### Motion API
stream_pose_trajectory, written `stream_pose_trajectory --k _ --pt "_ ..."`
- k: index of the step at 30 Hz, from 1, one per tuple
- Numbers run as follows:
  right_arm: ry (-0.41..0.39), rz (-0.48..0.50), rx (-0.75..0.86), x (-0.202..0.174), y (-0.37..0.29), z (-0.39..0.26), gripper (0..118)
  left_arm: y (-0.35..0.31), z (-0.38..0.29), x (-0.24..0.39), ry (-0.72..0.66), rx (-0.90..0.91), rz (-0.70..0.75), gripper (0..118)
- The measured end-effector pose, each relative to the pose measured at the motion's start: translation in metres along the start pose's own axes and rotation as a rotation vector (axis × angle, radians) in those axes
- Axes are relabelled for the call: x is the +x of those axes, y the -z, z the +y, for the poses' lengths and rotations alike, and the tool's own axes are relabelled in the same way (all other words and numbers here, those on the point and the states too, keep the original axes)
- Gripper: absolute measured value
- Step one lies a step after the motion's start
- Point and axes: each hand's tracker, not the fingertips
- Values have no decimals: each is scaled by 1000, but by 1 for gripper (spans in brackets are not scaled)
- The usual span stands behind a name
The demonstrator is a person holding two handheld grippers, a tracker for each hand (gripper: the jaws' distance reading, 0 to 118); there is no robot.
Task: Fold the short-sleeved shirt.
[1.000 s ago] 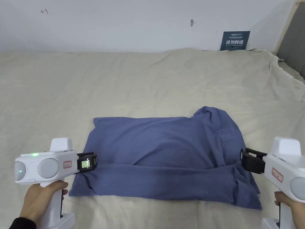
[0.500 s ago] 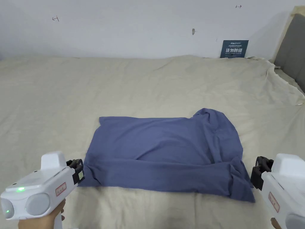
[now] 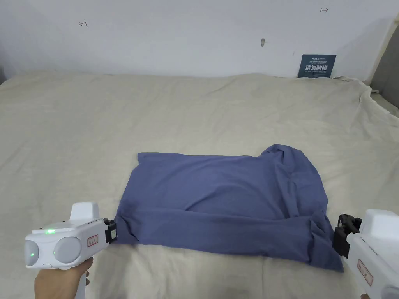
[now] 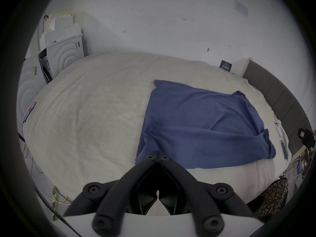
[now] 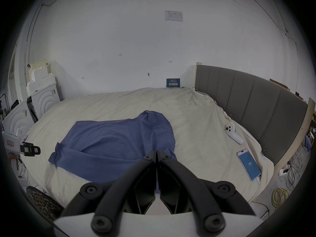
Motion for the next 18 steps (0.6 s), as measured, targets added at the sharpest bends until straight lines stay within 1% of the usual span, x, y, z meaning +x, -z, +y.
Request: stream_pose_trajectory --k 1,2,4,5,6,7,8,13,15,17,18 --pt "2 -1 -6 1 2 -1 0 8 2 -3 -1 -22 12 2" --pt "3 -2 -13 2 5 -3 0 16 3 -3 -11 -80 10 7" --pt "4 -4 -28 0 8 -5 0 35 5 -10 -26 -155 21 32" --pt "3 -5 -36 1 12 -6 0 42 5 -13 -28 -159 31 45" --pt "4 -6 -46 2 15 -7 0 40 6 -7 -25 -170 43 62" --pt "7 -7 -54 3 18 -8 0 46 6 -8 -25 -194 55 69" --pt "10 -8 -65 2 19 -10 0 52 6 -9 -28 -206 63 73" --pt "22 -23 -98 6 31 -16 0 83 3 -18 -64 -254 57 73" --pt "29 -27 -107 8 34 -17 0 84 1 -13 -54 -265 61 67" --pt "31 -32 -120 10 36 -19 0 83 -1 -6 22 -263 91 63" --pt "31 -33 -127 11 38 -21 0 85 -3 -5 54 -253 95 50"
